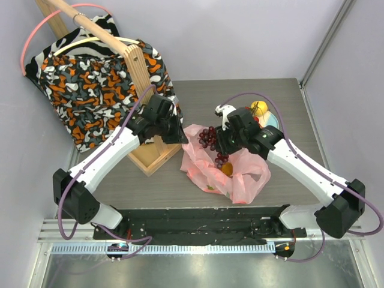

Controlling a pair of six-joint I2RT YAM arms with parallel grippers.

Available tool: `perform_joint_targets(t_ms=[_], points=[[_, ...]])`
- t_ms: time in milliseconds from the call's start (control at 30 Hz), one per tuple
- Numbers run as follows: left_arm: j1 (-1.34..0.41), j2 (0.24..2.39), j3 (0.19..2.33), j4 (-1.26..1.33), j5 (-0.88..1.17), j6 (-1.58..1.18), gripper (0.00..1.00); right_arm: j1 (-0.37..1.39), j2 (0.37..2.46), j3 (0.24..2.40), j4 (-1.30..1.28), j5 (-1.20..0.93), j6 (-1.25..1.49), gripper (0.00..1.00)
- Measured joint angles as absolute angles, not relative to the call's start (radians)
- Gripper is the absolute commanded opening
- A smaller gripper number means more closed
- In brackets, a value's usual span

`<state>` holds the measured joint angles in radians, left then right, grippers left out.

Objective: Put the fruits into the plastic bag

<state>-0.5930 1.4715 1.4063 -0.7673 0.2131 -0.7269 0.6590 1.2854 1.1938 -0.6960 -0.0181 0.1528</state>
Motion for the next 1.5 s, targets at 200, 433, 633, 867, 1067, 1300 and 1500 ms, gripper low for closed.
perform_joint_targets(t_ms=[200,433,633,867,1067,1300,1500], points=[[-0.593,1.445,1.380,-0.768,0.206,-0.730,0.00,0.674,1.326,1.184,-0.742,0.065,0.117,0.15],[-0.593,1.442,1.377,-0.768,0.205,-0.733,0.00,0.735,1.375,1.181,-0.784,0.175,0.065,0.14],[-0.593,1.443,1.380,-0.771,0.205,-0.733,0.00,0.750,1.450,1.178,-0.794,0.281,0.081,0.14],[-0.593,1.443,1.383,-0.779,0.205,-0.733,0.00,0.750,1.563,1.205,-0.794,0.373,0.122,0.12],[-0.593,1.443,1.383,-0.780,0.205,-0.733,0.00,0.750,1.598,1.261,-0.787,0.368,0.130,0.15],[-0.593,1.444,1.384,-0.779,0.206,-0.733,0.00,0.771,1.597,1.271,-0.775,0.297,0.107,0.18],[-0.593,1.446,1.386,-0.778,0.206,-0.734,0.00,0.807,1.597,1.238,-0.772,0.266,0.107,0.24]])
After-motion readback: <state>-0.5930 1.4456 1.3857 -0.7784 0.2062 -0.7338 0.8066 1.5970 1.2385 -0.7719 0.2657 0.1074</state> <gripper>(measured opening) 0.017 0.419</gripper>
